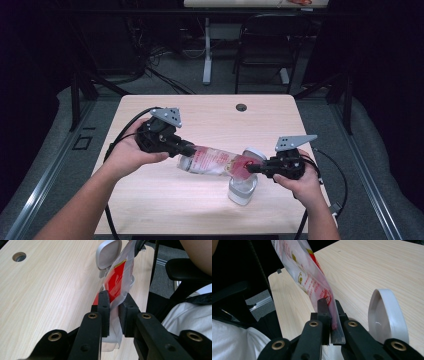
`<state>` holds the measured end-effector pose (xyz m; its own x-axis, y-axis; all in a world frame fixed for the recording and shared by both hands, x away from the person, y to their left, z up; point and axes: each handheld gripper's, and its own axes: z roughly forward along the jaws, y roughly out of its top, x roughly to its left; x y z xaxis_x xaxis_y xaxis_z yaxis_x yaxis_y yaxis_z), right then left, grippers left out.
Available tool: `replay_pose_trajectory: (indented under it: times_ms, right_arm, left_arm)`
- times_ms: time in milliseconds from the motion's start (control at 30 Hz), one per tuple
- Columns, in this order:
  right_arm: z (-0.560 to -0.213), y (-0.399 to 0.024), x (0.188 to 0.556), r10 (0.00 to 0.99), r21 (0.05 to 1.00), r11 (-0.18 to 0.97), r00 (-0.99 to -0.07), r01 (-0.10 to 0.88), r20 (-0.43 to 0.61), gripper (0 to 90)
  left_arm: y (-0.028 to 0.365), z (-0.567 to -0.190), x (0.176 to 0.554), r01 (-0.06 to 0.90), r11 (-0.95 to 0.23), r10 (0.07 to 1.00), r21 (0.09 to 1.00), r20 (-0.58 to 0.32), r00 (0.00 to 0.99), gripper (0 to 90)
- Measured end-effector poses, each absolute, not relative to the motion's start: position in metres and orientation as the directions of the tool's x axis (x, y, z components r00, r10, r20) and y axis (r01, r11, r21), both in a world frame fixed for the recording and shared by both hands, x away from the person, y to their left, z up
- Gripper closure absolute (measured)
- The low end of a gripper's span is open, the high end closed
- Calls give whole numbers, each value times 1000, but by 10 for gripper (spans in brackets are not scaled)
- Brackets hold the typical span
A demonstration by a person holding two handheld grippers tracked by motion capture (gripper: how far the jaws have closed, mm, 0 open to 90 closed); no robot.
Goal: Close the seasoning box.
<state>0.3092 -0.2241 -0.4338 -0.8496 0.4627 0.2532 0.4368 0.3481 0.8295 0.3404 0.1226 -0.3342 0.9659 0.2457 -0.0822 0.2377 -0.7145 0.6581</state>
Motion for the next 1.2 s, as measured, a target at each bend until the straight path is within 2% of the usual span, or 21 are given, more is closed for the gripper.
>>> replay_pose_trajectory:
  times_ms: [1200]
  right_arm:
    - [-437,-221,311,444,818,363,-854,447,270,889]
  left_arm:
    - [124,-332,341,241,-713,250,659,-83,965,809]
